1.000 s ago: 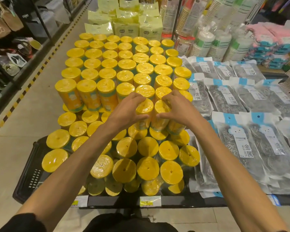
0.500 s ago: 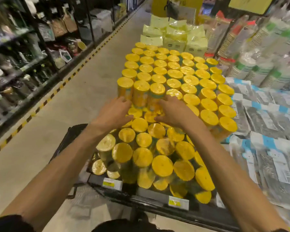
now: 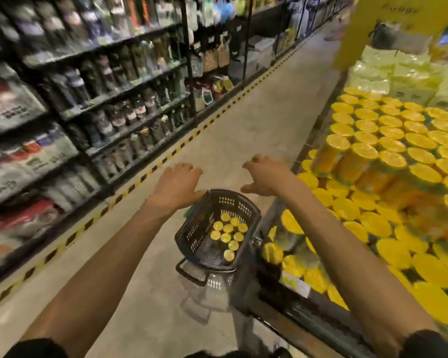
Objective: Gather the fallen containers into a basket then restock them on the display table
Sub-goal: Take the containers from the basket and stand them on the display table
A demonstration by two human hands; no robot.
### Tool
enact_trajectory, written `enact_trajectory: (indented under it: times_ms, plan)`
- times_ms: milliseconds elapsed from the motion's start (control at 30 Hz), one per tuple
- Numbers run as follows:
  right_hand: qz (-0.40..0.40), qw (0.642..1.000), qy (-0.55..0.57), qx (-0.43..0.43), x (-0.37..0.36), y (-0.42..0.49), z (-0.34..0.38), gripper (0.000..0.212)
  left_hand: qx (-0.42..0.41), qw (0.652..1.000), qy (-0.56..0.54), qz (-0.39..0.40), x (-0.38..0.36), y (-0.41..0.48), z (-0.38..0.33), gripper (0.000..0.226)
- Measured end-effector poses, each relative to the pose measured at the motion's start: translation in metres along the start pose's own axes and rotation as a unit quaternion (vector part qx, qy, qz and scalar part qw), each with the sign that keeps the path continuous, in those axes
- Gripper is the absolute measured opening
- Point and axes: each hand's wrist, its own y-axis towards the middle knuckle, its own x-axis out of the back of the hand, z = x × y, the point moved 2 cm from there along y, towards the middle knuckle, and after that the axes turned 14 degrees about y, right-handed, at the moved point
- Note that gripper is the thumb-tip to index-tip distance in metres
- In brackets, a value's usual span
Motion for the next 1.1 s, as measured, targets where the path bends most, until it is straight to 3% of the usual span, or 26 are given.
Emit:
enact_trajectory:
  times_ms: [300, 700, 867, 1100]
  plan:
    - [0.030, 0.998, 0.021, 0.051, -0.035, 0.074, 0.100, 0.076, 0.081, 0.994, 0.026, 0.073, -0.054, -0.033, 0.107, 0.059]
    - [0.051, 0.997, 0.047, 0.036, -0.055, 0.205, 0.114, 0.075, 0.081, 0.993, 0.027, 0.081, -0.095, 0.056, 0.177, 0.058]
    - [0.038, 0.998, 0.050, 0.005, -0.064, 0.254, 0.096, 0.066, 0.033, 0.995, 0.011, 0.094, -0.108, 0.129, 0.187, 0.061]
    - [0.043, 0.987, 0.112, -0.104, -0.083, 0.287, 0.042, 0.061, -0.064, 0.994, -0.017, 0.086, -0.146, 0.223, 0.161, 0.065]
